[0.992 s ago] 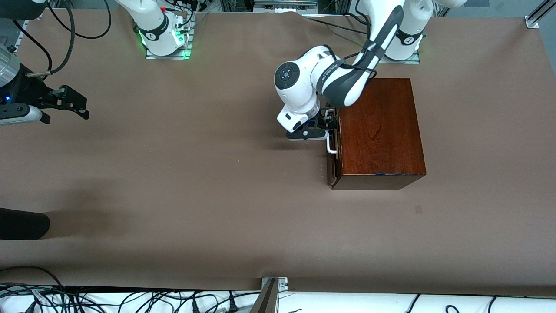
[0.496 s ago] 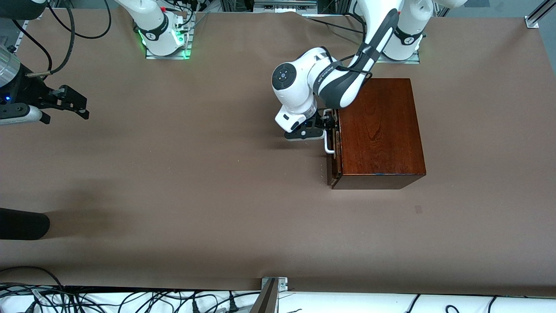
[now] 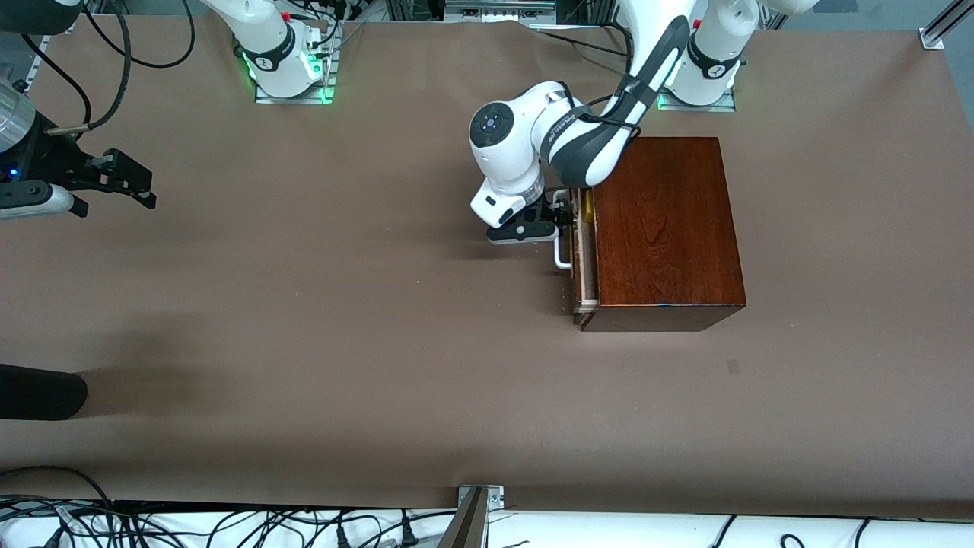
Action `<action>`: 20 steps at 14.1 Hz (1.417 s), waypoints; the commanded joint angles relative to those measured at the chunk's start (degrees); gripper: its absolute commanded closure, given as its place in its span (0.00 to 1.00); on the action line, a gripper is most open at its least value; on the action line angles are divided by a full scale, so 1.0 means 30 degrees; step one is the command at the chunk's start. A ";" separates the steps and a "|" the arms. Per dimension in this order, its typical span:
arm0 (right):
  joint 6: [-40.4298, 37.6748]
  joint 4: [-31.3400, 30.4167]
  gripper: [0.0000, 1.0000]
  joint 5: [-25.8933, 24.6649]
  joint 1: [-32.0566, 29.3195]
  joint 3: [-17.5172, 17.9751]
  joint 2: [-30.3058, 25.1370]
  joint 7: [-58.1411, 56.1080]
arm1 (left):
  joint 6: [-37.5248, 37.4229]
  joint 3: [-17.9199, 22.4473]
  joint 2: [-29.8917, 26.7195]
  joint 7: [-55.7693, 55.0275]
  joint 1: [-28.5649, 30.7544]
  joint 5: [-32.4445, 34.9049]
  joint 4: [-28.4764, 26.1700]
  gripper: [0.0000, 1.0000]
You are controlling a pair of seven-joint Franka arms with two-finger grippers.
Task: Open drawer, take yellow block, close drawer
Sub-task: 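Pull the drawer out of the box with the left gripper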
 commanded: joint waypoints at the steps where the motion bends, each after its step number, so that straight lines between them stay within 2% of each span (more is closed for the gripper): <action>1: -0.0044 0.0195 0.00 0.0281 -0.0160 0.0060 0.0042 0.0166 | 0.1610 -0.0021 0.1114 -0.0710 -0.0552 0.0070 0.1351 0.00; 5: -0.0044 0.0224 0.00 0.0281 -0.0160 0.0031 0.0159 0.0166 | 0.1610 -0.0080 0.2022 -0.2025 -0.1253 0.0070 0.2877 0.00; 12: -0.0044 0.0224 0.00 0.0310 -0.0160 0.0031 0.0159 0.0166 | 0.1260 -0.0051 0.1498 -0.1824 -0.1051 0.0070 0.3230 0.00; 15: -0.0015 0.0224 0.00 0.0310 -0.0160 0.0031 0.0188 0.0166 | -0.0433 -0.0021 0.0708 -0.1329 -0.0817 0.0070 0.3698 0.00; 20: 0.0161 0.0283 0.00 0.0340 -0.0189 0.0031 0.0335 0.0137 | -0.5791 0.0067 -0.0200 0.2561 -0.0321 0.0070 0.5863 0.00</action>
